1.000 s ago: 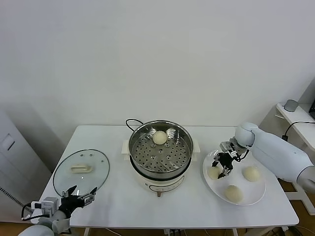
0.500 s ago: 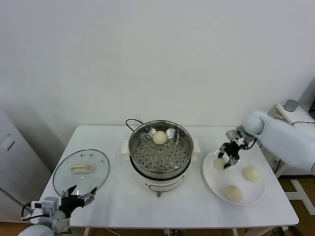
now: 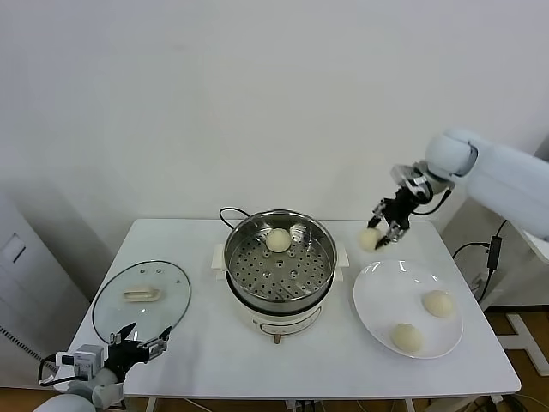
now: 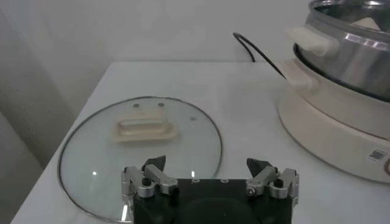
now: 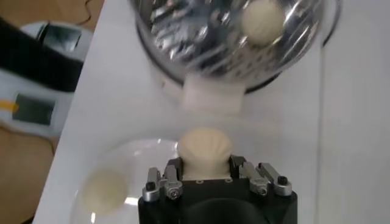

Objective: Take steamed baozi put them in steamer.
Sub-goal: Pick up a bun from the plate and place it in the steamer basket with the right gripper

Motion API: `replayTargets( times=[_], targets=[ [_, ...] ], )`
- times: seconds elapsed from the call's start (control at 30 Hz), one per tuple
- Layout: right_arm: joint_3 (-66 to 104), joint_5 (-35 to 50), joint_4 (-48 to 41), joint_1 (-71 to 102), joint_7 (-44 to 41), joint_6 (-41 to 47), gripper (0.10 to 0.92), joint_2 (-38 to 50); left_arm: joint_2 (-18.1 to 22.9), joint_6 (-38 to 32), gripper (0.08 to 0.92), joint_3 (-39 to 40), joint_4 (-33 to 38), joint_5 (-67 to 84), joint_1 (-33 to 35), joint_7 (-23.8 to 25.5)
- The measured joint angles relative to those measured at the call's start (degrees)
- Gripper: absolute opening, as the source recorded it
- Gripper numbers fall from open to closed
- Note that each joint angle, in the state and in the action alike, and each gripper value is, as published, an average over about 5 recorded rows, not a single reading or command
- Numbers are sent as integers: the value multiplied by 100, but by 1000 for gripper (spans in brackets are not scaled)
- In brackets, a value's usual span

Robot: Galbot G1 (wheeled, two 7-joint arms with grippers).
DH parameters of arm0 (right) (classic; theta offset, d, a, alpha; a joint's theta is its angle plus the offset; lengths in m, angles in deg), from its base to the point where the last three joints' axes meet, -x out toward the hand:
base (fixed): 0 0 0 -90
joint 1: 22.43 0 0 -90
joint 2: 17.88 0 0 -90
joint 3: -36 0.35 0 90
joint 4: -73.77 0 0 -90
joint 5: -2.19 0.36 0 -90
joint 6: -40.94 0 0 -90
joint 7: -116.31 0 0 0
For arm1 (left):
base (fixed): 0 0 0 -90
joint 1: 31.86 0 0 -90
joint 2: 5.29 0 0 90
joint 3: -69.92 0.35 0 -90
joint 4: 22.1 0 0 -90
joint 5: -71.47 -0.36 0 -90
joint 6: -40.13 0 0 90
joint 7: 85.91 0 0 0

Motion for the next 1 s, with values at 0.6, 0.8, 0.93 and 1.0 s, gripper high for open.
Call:
replayTargets(
  times=[0.6,0.8,0.93,1.0],
  targets=[
    [-119,1464,522,121,1529,1531,475,-1111,113,48,823,-12,118,-71,-44,-49],
    [-126,1647,488,390,1954,1831,475,-1478,122,59,823,-6,123,-88,-62,-54],
    [-139,1696,428,549,2182,1969,475,-1713,108,56,823,-3,95,-87,-76,-55],
    [-146,1708,387,625,2280,2017,475,-1826,103,54,823,3,82,-84,-82,-53]
  ],
)
